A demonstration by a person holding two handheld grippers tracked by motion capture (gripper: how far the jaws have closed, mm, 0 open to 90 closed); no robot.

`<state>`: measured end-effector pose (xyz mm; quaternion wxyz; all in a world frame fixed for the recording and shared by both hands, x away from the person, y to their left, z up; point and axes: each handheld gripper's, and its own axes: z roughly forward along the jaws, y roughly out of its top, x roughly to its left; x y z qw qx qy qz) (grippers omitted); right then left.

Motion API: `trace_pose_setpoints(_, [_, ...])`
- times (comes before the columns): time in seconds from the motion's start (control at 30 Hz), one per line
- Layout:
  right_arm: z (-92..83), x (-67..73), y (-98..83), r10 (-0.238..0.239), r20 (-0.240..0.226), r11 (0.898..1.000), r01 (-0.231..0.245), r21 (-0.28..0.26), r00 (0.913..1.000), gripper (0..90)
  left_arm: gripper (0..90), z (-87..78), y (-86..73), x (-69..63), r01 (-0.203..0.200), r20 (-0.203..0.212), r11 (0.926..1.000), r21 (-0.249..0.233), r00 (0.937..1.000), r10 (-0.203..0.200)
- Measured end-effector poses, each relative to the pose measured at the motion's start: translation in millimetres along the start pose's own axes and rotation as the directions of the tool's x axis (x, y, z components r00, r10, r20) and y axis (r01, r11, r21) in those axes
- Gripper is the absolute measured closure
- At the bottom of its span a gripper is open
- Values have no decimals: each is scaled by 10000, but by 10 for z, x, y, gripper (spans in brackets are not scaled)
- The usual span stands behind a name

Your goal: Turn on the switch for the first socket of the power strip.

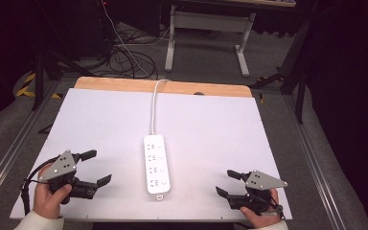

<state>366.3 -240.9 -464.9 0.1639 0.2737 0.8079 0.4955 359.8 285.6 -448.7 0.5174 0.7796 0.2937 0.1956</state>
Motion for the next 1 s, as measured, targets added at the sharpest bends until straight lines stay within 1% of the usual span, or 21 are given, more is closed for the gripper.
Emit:
trace_pose_setpoints(0.07, [0,2,0,-18,-7,10000,18,15,10000,295,55,-19,-66,20,-17,-89,10000,22,10000,17])
trace_pose_setpoints(0.1, [0,2,0,-35,-11,10000,35,15,10000,295,56,-38,-102,35,-160,-127,9998,88,9998,161])
trace_pose_setpoints(0.17, [-5,1,2,-41,-4,10000,41,-7,10000,295,60,-66,-161,62,-351,55,9993,84,9994,350])
trace_pose_setpoints(0.23, [-9,0,3,-21,9,10000,21,-13,10000,295,63,-101,-230,89,-253,207,9996,161,9995,250])
trace_pose_setpoints(0.3, [-10,-4,1,-18,11,10000,18,-23,10000,295,63,-131,-282,109,-238,212,9995,198,9995,234])
trace_pose_setpoints(0.33, [-10,-5,1,-19,6,10000,19,-24,10000,295,63,-147,-314,113,-118,179,9996,255,9998,113])
trace_pose_setpoints(0.4, [-10,-8,-2,-22,9,10000,22,-9,10000,296,65,-159,-359,119,41,4,9993,364,10000,-41])
trace_pose_setpoints(0.47, [-12,-10,-1,-34,26,10000,34,-9,10000,295,76,-150,-408,129,101,-221,9979,640,9997,-87])
trace_pose_setpoints(0.5, [-13,-9,-1,-33,32,10000,33,-11,10000,295,90,-142,-442,135,143,-278,9962,865,9995,-119])
trace_pose_setpoints(0.53, [-13,-9,-1,-37,29,10000,37,-23,10000,295,95,-128,-481,133,349,-259,9941,1029,9991,-324])
trace_pose_setpoints(0.57, [-14,-8,-1,-48,36,10000,48,-14,10000,295,93,-119,-506,137,380,-314,9922,1190,9989,-345])
trace_pose_setpoints(0.6, [-14,-8,-1,-55,37,10000,55,-8,10000,295,92,-116,-518,134,559,-409,9901,1288,9979,-511])
trace_pose_setpoints(0.63, [-14,-10,-2,-54,36,10000,54,-9,10000,295,92,-108,-523,125,903,-525,9881,1246,9951,-843])
trace_pose_setpoints(0.67, [-14,-12,-2,-54,46,10000,54,4,10000,295,91,-102,-521,122,1163,-647,9857,1220,9919,-1091])
trace_pose_setpoints(0.7, [-12,-13,-3,-36,51,10000,36,16,10000,295,92,-92,-519,123,1435,-812,9818,1244,9876,-1341])
trace_pose_setpoints(0.73, [-9,-15,-4,-41,52,10000,41,18,10000,295,96,-80,-517,126,1615,-856,9796,1197,9847,-1519])
trace_pose_setpoints(0.77, [-6,-16,-5,-31,30,10000,31,19,10000,295,97,-67,-515,133,1662,-867,9796,1129,9838,-1570])
trace_pose_setpoints(0.83, [-2,-15,-5,-22,27,10000,22,40,10000,295,97,-46,-511,134,1562,-1091,9808,1167,9836,-1436])
trace_pose_setpoints(0.9, [3,-18,-6,-40,40,10000,39,51,10000,295,97,-45,-500,125,1185,-1296,9853,1233,9863,-1024])
trace_pose_setpoints(1.0, [5,-24,-6,-40,83,10000,40,67,10000,295,94,-64,-473,100,603,-1374,9923,1082,9895,-452])
